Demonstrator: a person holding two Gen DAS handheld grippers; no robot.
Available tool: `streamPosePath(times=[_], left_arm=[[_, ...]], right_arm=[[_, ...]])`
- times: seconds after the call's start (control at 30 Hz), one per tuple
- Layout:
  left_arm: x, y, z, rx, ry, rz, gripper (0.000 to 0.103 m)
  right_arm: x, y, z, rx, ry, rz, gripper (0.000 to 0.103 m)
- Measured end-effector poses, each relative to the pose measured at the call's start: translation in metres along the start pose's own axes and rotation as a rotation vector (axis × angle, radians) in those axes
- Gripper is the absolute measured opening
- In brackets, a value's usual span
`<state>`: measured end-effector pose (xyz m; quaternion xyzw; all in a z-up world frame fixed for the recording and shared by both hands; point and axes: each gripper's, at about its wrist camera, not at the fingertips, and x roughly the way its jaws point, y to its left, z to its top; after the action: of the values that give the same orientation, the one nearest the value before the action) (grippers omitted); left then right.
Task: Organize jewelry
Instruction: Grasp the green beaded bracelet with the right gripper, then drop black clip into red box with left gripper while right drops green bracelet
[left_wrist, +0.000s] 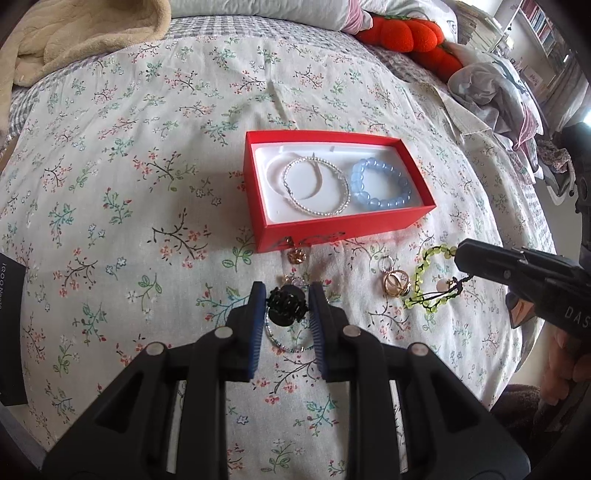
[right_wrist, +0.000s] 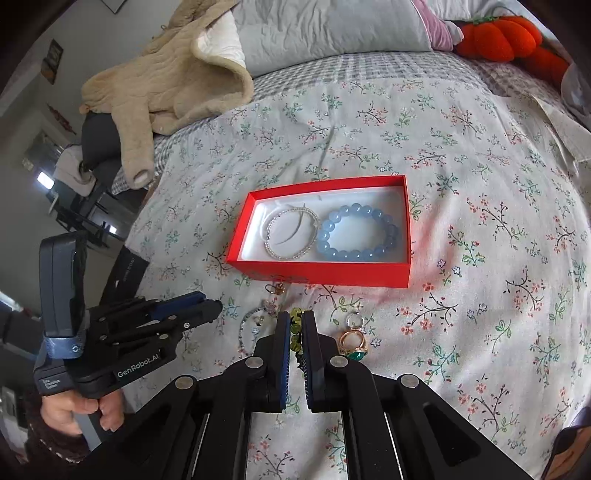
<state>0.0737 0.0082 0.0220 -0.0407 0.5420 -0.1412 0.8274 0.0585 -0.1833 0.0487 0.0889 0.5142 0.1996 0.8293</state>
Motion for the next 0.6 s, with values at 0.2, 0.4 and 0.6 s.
streamPosePath(times=[0.2, 0.4, 0.6], left_arm=[[-0.009, -0.004, 0.008, -0.022, -0.057, -0.036, 0.025], [-0.005, -0.013, 0.021, -0.046, -0.097, -0.078, 0.025], [0.008, -0.021, 0.037, -0.064, -0.144, -0.094, 0.025]], right_arm=[[-0.010, 0.003, 0.007, 0.000, -0.045, -0.001, 0.006], [-0.021, 0.002, 0.020, 0.010, -0.118, -0.017, 0.006], [-0.024, -0.006, 0.034, 0.048, -0.187, -0.019, 0.006]])
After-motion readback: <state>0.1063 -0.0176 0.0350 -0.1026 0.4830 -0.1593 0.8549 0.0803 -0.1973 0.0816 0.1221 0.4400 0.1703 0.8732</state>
